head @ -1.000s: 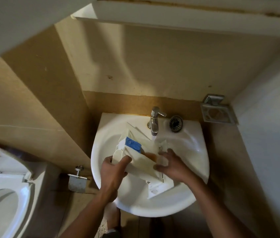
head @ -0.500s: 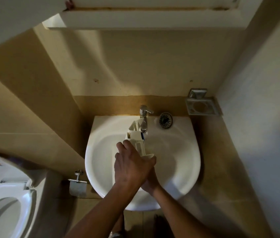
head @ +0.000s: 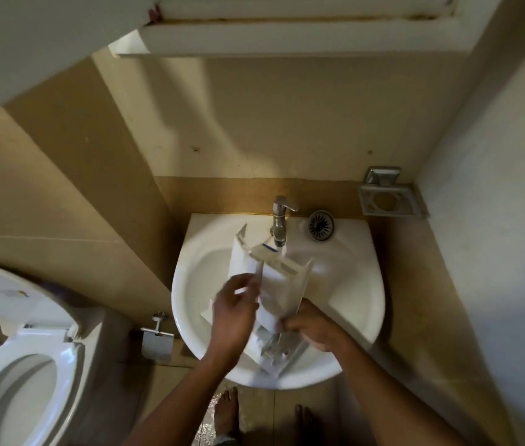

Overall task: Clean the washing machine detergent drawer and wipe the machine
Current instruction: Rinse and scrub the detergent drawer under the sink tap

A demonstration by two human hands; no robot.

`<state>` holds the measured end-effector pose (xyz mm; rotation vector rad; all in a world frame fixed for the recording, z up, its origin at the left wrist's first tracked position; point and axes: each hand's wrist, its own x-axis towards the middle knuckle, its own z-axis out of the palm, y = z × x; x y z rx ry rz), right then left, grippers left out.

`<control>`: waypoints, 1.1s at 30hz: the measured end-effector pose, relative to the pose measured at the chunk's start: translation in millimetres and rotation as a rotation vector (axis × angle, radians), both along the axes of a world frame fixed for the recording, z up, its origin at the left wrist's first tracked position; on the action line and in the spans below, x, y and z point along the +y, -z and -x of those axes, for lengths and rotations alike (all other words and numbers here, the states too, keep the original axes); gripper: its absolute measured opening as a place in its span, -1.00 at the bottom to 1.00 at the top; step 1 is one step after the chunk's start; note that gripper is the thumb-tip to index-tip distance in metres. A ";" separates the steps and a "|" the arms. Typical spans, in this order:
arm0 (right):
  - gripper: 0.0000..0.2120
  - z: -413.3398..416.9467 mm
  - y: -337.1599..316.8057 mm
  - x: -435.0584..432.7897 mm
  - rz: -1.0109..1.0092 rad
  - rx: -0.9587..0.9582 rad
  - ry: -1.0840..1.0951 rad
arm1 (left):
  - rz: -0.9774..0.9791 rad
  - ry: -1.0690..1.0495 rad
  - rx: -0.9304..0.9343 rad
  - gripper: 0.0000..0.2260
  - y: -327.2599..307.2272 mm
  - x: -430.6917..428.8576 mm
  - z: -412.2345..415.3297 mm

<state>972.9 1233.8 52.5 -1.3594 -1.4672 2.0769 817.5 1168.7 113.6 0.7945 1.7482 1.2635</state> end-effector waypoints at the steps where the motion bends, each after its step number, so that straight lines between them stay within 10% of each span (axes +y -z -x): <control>1: -0.58 -2.7 -3.7 4.5 -0.042 -0.055 -0.043 | 0.048 -0.107 -0.200 -0.83 1.9 0.0 10.6; 5: -0.39 -6.7 -24.4 14.8 -0.323 -0.325 -0.262 | 0.191 -0.220 -0.730 -0.45 1.8 -2.8 51.7; 14: -0.15 16.9 -22.7 -17.9 -0.900 -0.712 -0.605 | 0.404 0.050 -0.648 -0.58 22.1 -1.5 81.0; 21: -0.14 25.8 -1.4 -53.8 -1.125 -0.920 -0.480 | 0.463 0.134 -0.629 -0.58 40.0 3.7 95.5; 27: -0.14 1.1 14.6 -43.6 -1.229 -0.800 -0.476 | 0.496 0.063 -0.558 -0.74 54.7 20.3 91.2; 33: -0.56 -32.1 8.9 -17.6 -1.198 -0.596 -0.531 | 0.439 0.124 -0.611 -0.68 47.0 13.0 74.1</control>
